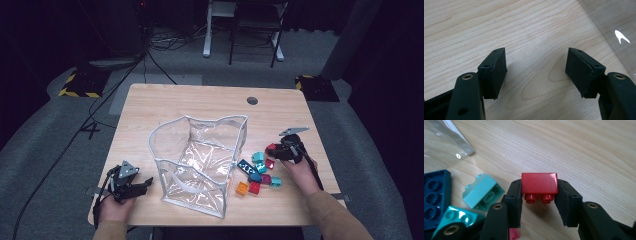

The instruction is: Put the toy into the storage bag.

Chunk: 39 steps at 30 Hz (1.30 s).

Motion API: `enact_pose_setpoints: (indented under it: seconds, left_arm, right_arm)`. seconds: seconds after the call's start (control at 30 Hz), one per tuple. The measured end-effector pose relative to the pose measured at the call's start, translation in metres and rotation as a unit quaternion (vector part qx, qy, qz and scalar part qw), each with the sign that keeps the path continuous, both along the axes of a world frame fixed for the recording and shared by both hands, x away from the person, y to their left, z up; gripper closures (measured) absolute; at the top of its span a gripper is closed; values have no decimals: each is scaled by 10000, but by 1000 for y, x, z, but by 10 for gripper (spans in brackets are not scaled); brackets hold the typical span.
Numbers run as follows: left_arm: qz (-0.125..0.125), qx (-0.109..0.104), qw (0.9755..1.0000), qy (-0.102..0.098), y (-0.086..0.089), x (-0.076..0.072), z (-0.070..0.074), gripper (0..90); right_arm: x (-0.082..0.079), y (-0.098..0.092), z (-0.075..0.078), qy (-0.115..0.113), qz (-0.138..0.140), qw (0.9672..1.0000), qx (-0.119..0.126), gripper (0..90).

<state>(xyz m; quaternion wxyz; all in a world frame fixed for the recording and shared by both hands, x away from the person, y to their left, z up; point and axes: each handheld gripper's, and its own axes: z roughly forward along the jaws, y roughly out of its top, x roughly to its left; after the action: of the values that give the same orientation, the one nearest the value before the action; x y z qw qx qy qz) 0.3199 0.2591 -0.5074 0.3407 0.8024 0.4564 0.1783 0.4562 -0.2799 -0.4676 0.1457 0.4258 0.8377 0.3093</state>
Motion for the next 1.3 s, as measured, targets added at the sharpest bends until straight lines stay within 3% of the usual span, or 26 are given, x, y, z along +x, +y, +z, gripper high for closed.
enact_pose_setpoints:
  seconds: [0.37, 0.73, 0.77, 0.8, 0.93, 1.3]
  left_arm:
    - [2, -7, 10000, 7, 0, 0, 0, 336]
    - [-7, -25, 10000, 15, 0, 0, 0, 332]
    - [-7, -26, 10000, 15, 0, 0, 0, 331]
    - [-7, -26, 10000, 15, 0, 0, 0, 331]
    - [-28, -36, 10000, 30, 2, 1, 0, 332]
    - [17, -19, 10000, 32, 5, 3, 0, 313]
  right_arm:
    - [-14, 0, 34, -172, 288, 9992, 204, 584]
    - [-25, 8, 71, -333, 697, 9965, 313, 585]
    - [-28, 10, 80, -370, 791, 9957, 313, 585]
    - [-28, 10, 80, -370, 791, 9957, 313, 585]
    - [-32, 13, 103, -475, 919, 9939, 382, 585]
    - [-36, 17, 138, -622, 1024, 9916, 498, 585]
